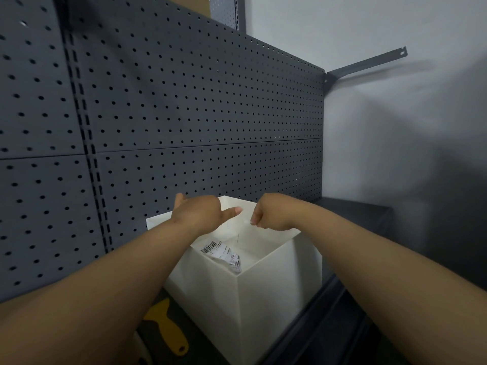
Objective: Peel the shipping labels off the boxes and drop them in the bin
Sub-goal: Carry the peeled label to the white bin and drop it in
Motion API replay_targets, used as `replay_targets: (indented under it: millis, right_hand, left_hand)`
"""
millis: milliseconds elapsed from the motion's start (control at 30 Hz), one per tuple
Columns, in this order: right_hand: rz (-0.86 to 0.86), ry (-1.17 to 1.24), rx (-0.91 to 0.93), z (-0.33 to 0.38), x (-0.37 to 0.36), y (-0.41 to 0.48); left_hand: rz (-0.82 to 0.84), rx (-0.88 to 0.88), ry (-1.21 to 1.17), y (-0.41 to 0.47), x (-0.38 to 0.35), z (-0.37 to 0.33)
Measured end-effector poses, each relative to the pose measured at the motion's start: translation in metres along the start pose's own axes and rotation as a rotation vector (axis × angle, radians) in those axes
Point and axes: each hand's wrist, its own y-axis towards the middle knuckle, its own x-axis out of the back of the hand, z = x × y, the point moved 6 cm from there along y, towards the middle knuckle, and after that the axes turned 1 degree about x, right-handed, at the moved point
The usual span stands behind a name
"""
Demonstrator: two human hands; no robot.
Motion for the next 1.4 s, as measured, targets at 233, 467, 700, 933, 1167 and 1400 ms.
replay_targets:
  millis: [233, 467, 700, 933, 1167, 1400]
  right_hand:
    - [-0.048, 0.007, -0.013, -0.002, 0.001, 0.003]
    - [-0.149, 0.018, -0.033, -0.009, 0.008, 0.006]
    - [-0.173, -0.093, -0.020, -0.007, 0.008, 0.008]
    - [-0.079, -0.188, 0.016, -0.003, -0.002, 0.008]
    - [-0.111, -0.140, 0.002, -0.006, 0.003, 0.007]
    - [-0.114, -0.169, 0.000, -0.008, 0.000, 0.008]
  left_hand:
    - [-0.025, 0.008, 0.093, 0.000, 0.001, 0.004]
    - [-0.028, -0.002, 0.116, -0.002, 0.000, 0.004]
    - [-0.030, -0.010, 0.107, -0.002, -0.001, -0.002]
    - [-0.029, -0.010, 0.102, -0.002, 0.001, -0.003]
    - [-0.036, -0.011, 0.102, -0.003, 0.002, -0.002]
    - [-0.037, -0.010, 0.115, -0.003, 0.000, -0.002]
